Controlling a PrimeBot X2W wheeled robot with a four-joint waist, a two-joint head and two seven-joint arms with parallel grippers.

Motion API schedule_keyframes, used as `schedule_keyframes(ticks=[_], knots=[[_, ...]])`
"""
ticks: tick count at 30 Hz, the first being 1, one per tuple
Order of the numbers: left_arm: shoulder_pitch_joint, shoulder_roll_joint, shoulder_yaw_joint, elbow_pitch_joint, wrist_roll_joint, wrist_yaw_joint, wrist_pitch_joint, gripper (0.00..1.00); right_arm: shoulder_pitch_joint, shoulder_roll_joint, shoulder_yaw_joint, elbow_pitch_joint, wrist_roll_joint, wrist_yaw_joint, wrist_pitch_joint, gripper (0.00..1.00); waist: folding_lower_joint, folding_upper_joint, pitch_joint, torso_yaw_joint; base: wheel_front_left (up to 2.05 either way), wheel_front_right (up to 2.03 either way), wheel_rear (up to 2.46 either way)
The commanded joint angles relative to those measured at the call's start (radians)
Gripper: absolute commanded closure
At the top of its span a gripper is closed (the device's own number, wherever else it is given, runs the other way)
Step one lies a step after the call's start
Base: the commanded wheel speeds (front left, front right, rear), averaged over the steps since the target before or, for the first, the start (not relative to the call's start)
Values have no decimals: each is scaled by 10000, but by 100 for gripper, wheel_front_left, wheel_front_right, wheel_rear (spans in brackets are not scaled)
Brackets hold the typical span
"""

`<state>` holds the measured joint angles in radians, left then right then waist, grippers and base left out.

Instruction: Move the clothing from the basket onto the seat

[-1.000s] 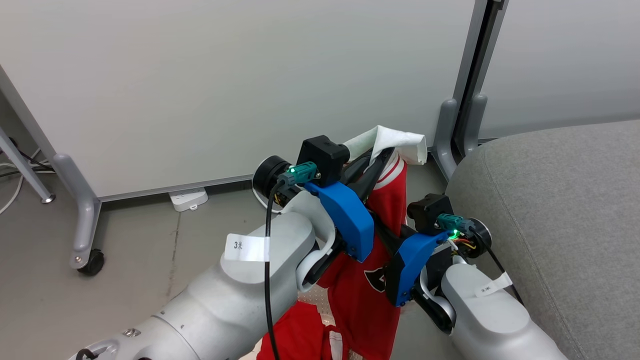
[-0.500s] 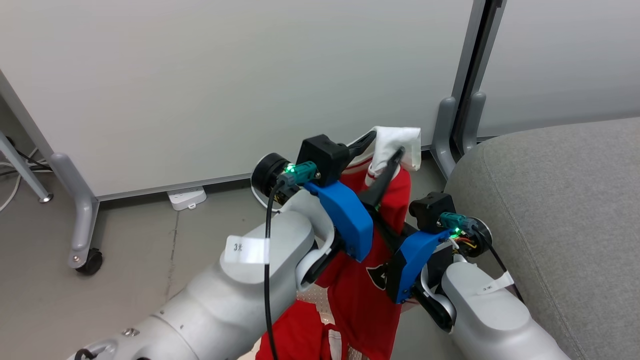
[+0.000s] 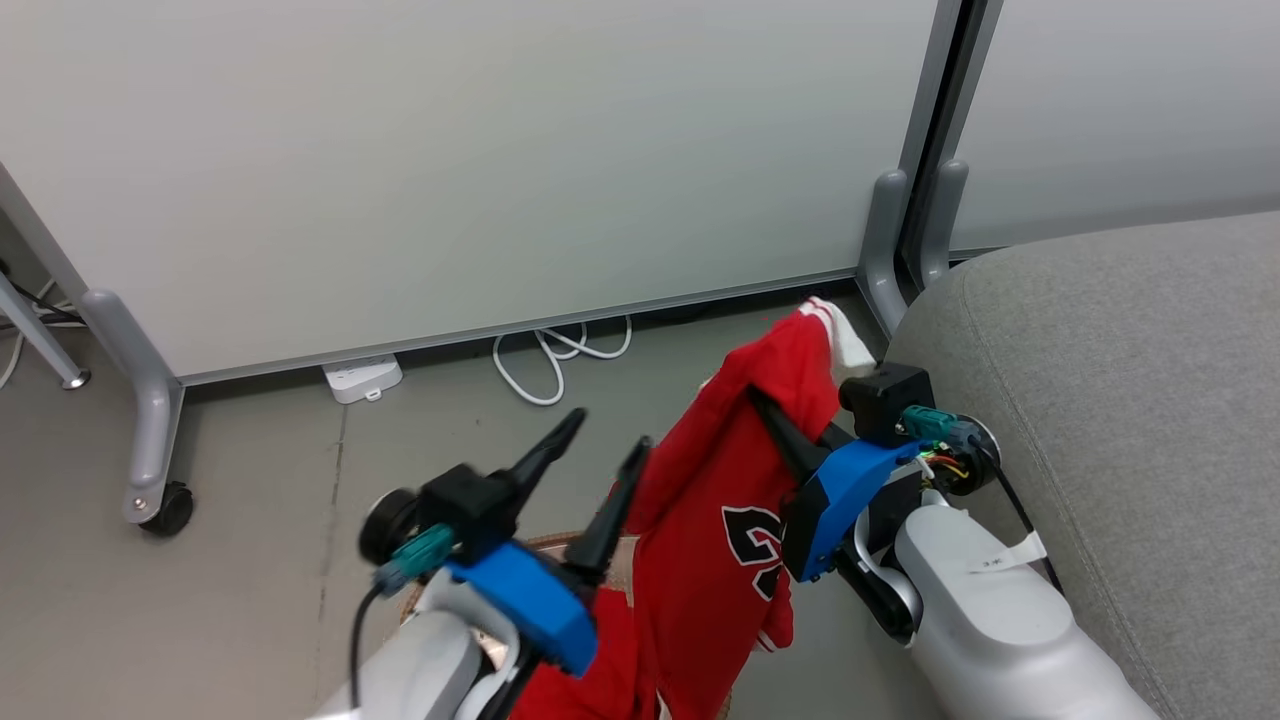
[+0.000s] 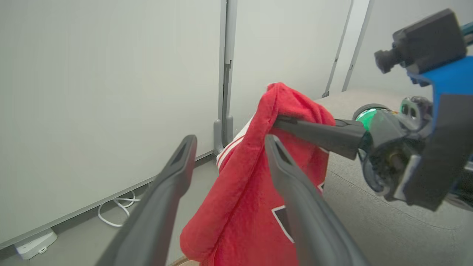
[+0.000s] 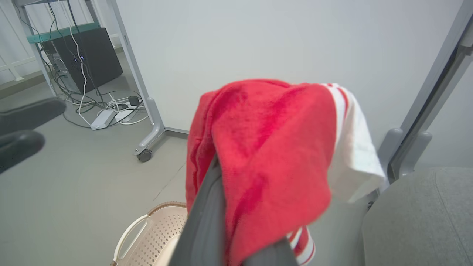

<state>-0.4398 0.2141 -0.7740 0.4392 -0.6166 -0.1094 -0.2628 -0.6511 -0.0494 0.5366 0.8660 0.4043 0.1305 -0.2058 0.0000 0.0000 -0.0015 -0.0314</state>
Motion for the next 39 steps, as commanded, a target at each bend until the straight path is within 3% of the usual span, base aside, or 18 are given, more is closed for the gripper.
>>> schedule_keyframes(ticks=[1, 7, 14, 26, 39], knots=[[439, -6, 552, -304, 241, -37, -28, 0, -33, -19, -112, -18, -97, 5, -87, 100, 0, 0, 27, -7, 0, 0, 0], [2201, -207, 2402, -910, 1215, -107, -29, 0, 96, -17, -492, -10, -321, 5, -134, 100, 0, 0, 73, 58, 0, 0, 0], [2913, -450, 3360, -1091, 2056, -202, -29, 0, 251, -17, -839, -53, -514, 5, -96, 100, 0, 0, 78, 143, 0, 0, 0], [3109, -577, 3542, -1266, 2443, -239, -28, 0, 454, -20, -1150, -292, -797, 5, 65, 100, 0, 0, 50, -313, 0, 0, 0], [3100, -460, 3457, -1326, 2342, -240, -30, 0, 654, -19, -1143, -705, -908, 5, 320, 100, 0, 0, 124, -2292, 0, 0, 0]])
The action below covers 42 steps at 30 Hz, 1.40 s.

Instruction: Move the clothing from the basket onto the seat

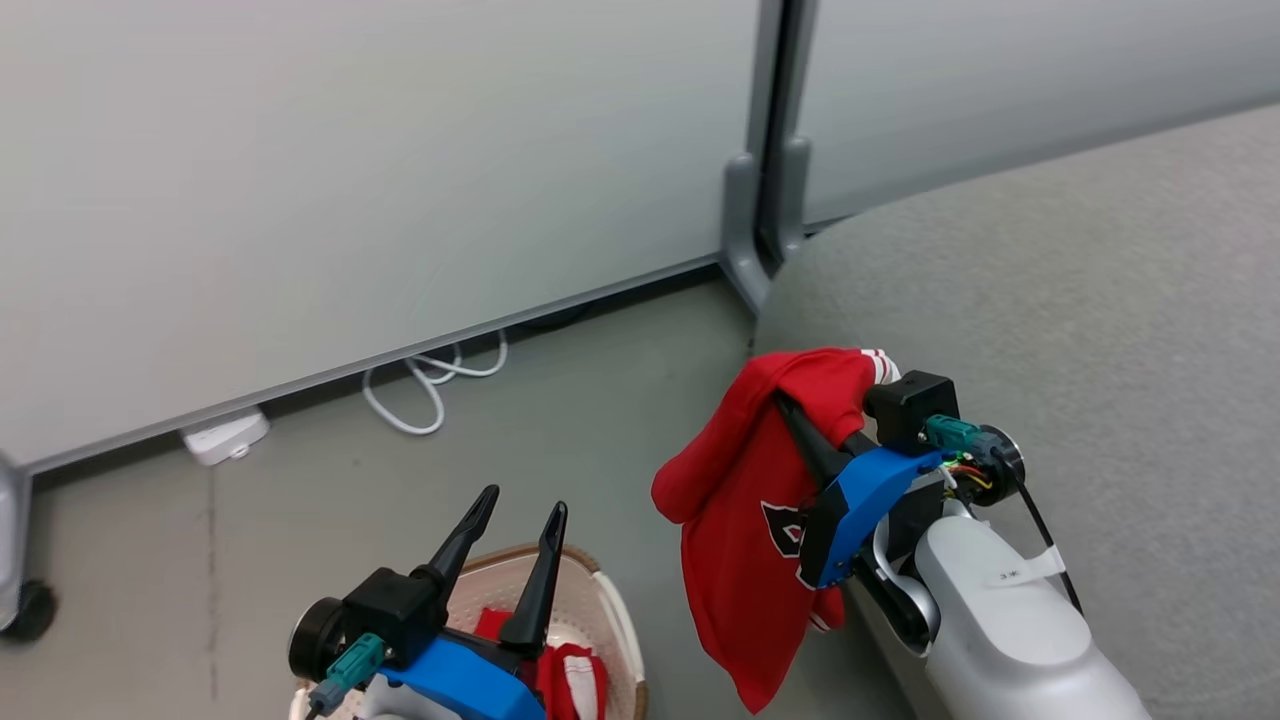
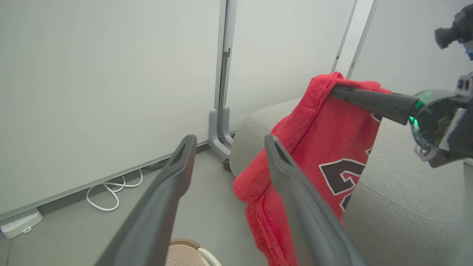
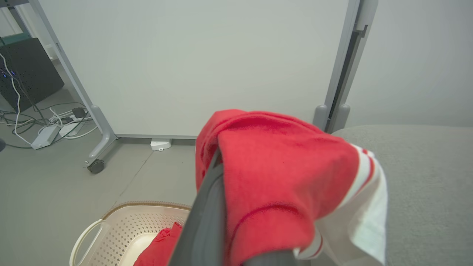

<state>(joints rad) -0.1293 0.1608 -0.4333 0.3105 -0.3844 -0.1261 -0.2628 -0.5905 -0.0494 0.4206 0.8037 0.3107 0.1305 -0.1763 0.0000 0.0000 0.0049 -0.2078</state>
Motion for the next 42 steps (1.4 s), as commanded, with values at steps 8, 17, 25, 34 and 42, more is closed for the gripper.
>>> schedule_keyframes(ticks=[8, 17, 25, 34, 42], knots=[[-66, 126, 116, -34, 82, -51, -29, 0, 171, -17, -122, -272, -73, 5, 88, 100, 0, 0, 107, -1739, 0, 0, 0], [-109, 111, 110, -54, 115, -51, -30, 0, 311, -17, -274, -531, -83, 5, 211, 100, 0, 0, 295, -2753, 0, 0, 0], [-410, 210, 44, -42, 80, -51, -30, 0, 376, -16, -586, -725, -143, 5, 139, 100, 0, 0, 660, -2915, 0, 0, 0], [-750, 354, 106, -98, 105, -52, -30, 0, -328, -18, -1335, -852, -354, 5, 210, 100, 0, 0, 1171, -2733, 0, 0, 0], [-1262, 552, -44, -188, 190, -50, -30, 0, -2086, -679, -2613, -1049, -403, 5, 703, 100, 0, 0, 2063, -2433, 0, 0, 0]])
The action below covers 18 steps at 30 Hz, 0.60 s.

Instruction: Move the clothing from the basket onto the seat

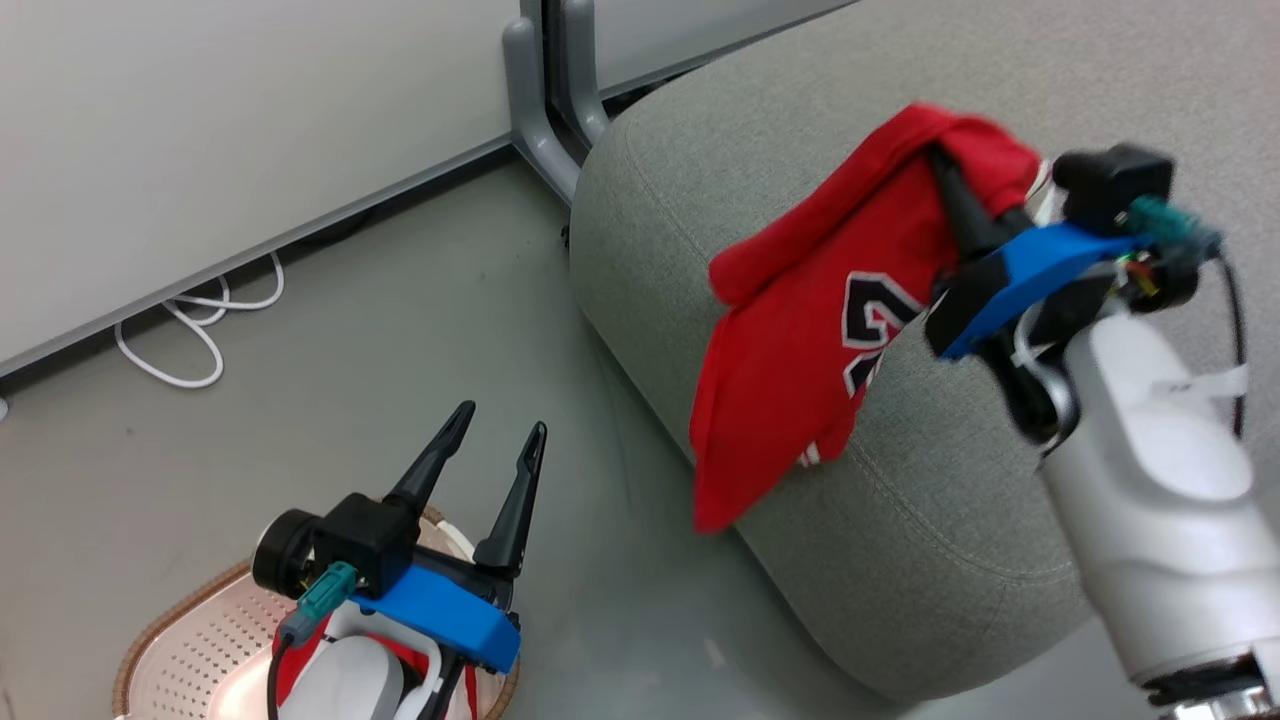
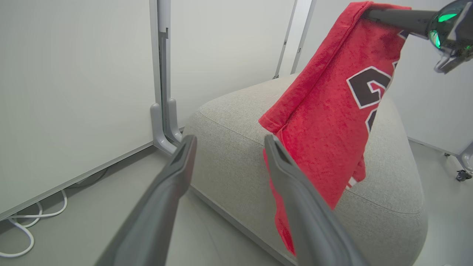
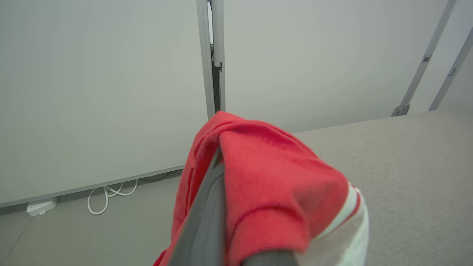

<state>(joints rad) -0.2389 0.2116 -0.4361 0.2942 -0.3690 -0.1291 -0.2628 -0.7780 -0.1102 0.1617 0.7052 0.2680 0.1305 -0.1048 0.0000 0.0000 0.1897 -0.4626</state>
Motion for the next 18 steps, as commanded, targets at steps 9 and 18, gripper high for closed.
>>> schedule_keyframes(ticks=[9, 18], knots=[[-1437, 508, -185, -448, 128, -20, -30, 0, -2654, -1655, -2230, -664, 162, 5, 128, 100, 0, 0, 2064, 730, 0, 0, 0], [-3283, 1390, -546, -1061, 454, -20, -30, 0, -2944, -2462, -4531, -1177, 6, 3, -148, 100, 0, 0, 4854, 1395, 0, 0, 0]])
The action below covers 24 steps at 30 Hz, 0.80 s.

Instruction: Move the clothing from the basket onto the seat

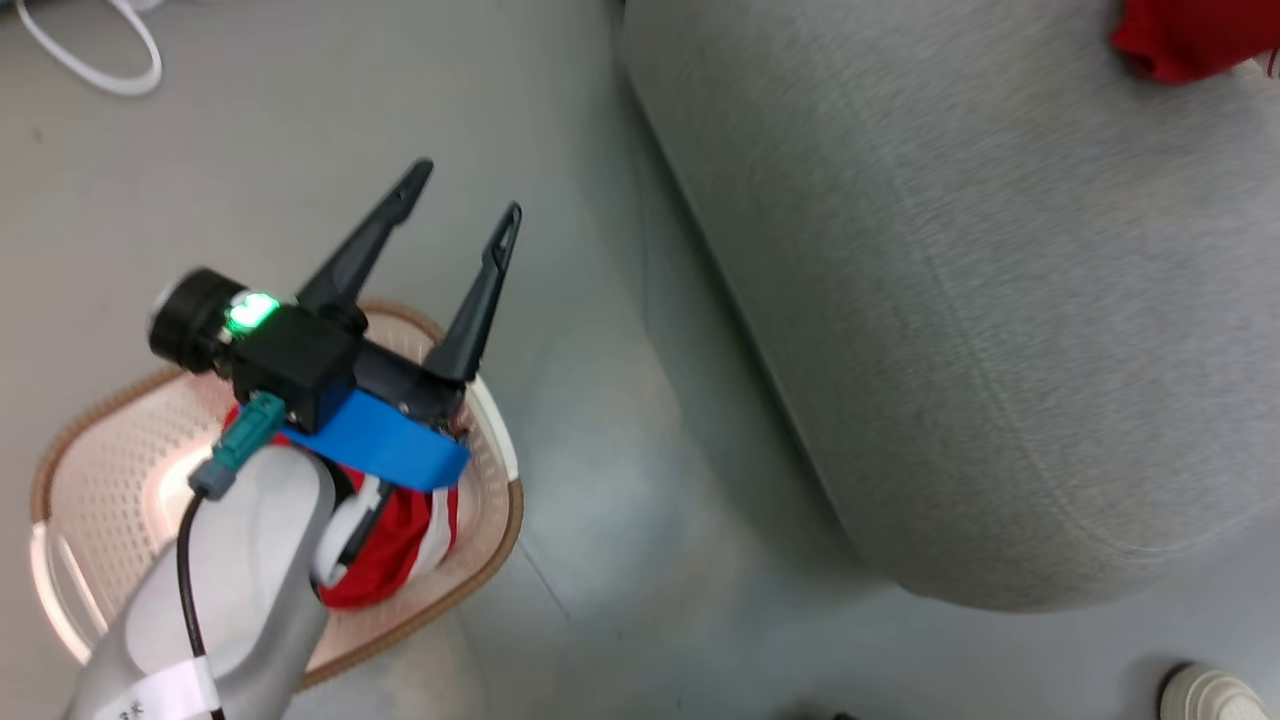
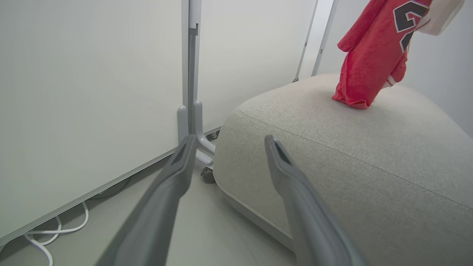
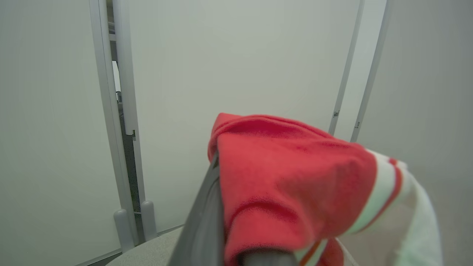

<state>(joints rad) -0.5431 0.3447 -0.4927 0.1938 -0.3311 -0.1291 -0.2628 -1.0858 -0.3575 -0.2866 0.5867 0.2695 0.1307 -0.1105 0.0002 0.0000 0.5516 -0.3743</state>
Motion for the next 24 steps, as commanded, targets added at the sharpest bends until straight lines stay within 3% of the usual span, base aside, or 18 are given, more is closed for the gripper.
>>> schedule_keyframes(ticks=[1, 9, 10, 11, 12, 13, 24], knots=[[-426, 131, -13, -108, 80, -20, -30, 0, 272, 51, -251, 100, 21, 1, -150, 100, -2, 0, 1481, 590, 0, 0, 0], [-1161, 91, 22, -90, 15, -20, -30, 0, 1001, 752, -1179, 1316, 588, 1, -868, 100, -2, 0, 2208, 1028, 0, 0, 0], [-1175, 80, -2, -71, 4, -20, -30, 0, 1037, 796, -1178, 1468, 593, 3, -959, 95, -2, 0, 2188, 1056, 0, 0, 0], [-1175, 66, -29, -42, -2, -20, -30, 0, 1062, 831, -1151, 1608, 612, 1, -1032, 61, -2, 0, 2159, 1077, 0, 0, 0], [-1155, 44, -47, -5, -17, -20, -30, 0, 1118, 837, -1091, 1746, 531, 1, -1089, 47, -2, 0, 2110, 1090, 0, 0, 0], [-1124, 11, -56, 24, -16, -20, -30, 0, 1155, 863, -1053, 1887, 508, 1, -1144, 0, -2, 0, 2039, 1098, 0, 0, 0], [-426, -523, 153, 320, -257, -20, -30, 0, 1859, 854, -116, 2498, -152, 1, -1447, 0, -2, 0, 654, 1295, 0, 0, 0]])
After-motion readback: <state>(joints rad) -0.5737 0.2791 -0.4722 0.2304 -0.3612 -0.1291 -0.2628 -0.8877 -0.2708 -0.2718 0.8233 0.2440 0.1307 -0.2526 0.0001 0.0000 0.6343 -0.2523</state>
